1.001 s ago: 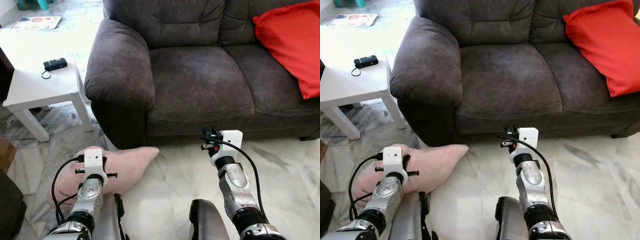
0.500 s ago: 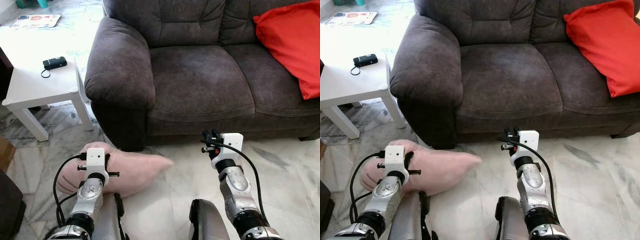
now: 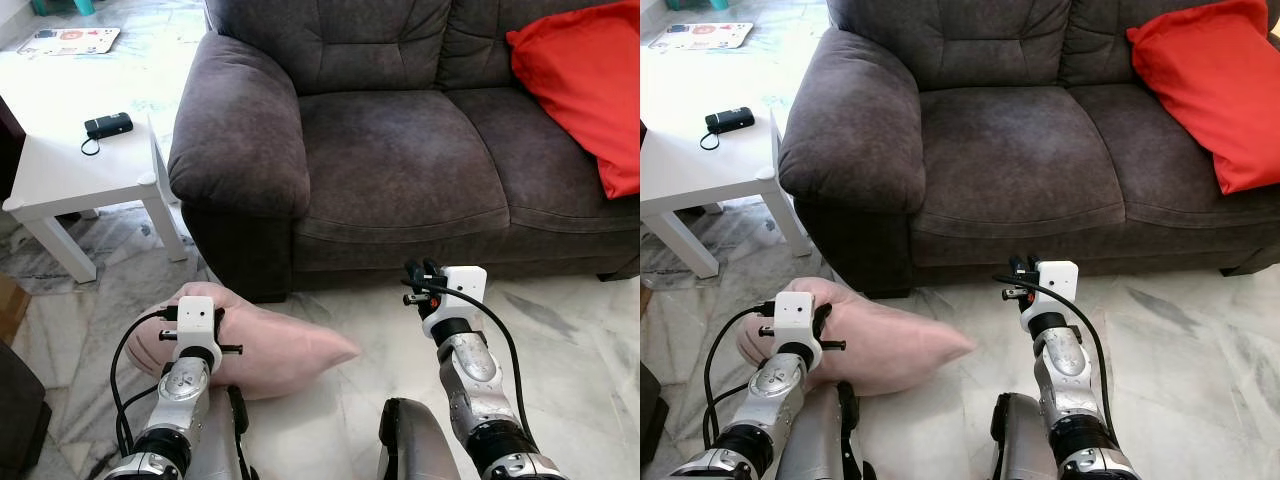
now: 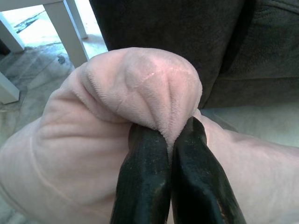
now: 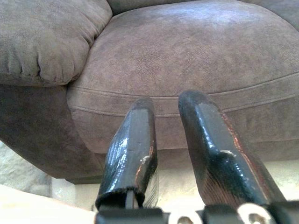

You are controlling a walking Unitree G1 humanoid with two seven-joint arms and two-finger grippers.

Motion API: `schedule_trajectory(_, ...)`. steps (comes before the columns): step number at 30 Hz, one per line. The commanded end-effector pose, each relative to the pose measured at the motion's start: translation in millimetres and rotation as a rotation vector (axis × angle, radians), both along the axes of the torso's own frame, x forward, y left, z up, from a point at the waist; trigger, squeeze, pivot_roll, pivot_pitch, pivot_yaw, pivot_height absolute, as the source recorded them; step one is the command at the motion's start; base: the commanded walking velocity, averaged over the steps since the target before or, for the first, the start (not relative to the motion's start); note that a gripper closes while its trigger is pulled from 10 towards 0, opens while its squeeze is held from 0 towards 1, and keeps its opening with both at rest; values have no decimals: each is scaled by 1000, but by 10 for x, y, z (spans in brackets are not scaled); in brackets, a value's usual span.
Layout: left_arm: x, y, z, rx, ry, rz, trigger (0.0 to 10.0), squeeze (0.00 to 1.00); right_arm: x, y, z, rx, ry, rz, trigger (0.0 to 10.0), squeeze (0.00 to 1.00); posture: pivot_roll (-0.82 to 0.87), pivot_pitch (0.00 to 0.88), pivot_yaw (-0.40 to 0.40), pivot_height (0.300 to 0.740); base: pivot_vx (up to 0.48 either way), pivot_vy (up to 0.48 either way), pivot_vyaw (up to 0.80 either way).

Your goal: Move the pillow to the sofa from floor

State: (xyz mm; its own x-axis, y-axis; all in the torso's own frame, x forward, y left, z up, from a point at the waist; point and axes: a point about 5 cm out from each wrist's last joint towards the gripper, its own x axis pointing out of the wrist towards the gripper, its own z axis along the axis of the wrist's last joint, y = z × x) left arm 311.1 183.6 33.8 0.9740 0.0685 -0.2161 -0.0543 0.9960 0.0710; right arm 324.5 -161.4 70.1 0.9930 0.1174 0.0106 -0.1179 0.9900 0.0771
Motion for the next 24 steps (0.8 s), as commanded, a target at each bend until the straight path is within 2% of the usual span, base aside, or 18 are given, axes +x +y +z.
schedule_trajectory(1,84,-40,169,21,-92,-30,10000,0,16,13,31,0,-15,2,10000,0,-14,111,-39,546,0,0,0)
schedule_trajectory(10,86,-57,167,22,-91,-38,10000,0,21,19,38,2,-19,2,10000,0,-14,108,-37,546,0,0,0)
schedule_trajectory(24,91,-63,169,21,-90,-37,10000,0,32,16,61,8,-30,-1,10000,0,-13,107,-37,628,0,0,0)
